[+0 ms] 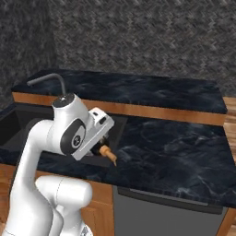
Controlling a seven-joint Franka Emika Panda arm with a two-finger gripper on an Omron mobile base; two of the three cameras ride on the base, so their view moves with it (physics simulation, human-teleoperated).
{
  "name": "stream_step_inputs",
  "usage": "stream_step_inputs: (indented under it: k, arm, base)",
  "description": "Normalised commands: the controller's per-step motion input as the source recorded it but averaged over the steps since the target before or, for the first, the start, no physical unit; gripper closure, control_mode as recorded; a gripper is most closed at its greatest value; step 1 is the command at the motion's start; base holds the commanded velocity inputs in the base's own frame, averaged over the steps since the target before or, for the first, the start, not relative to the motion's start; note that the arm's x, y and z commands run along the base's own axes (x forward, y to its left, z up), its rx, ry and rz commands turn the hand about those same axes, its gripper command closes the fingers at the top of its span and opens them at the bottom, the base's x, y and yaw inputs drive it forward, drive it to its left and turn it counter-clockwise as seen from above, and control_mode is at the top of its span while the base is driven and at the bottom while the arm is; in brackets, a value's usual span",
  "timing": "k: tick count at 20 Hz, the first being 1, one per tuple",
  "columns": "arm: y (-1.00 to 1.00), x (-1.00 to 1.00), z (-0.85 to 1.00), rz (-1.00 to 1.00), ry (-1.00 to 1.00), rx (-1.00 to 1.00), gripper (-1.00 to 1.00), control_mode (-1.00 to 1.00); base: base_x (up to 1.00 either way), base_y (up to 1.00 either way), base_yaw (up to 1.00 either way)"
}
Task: Restock the sink supplies by placing the sponge and soap dispenser on the counter and next to the sink. Make sure the soap dispenser is upright.
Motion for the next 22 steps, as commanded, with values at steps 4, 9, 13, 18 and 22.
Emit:
stream_step_inputs:
  k: [4,9,13,18,22]
  arm:
    - [0.0,0.31,-0.11,0.11,0.44,-0.28,1.0,-1.0]
    - [0.0,0.23,-0.17,0.2,0.17,-0.44,1.0,-1.0]
    - [0.0,0.23,-0.4,0.29,0.0,-0.52,1.0,-1.0]
    - [-0.05,0.46,-0.33,0.3,-0.02,-0.23,1.0,-1.0]
    - [-0.23,0.26,-0.1,0.2,0.0,-0.1,1.0,-1.0]
  base:
    - [0.0,0.0,0.0]
    - [0.0,0.0,0.0]
    - [0.0,0.0,0.0]
    - [0.0,0.0,0.0]
    - [0.0,0.0,0.0]
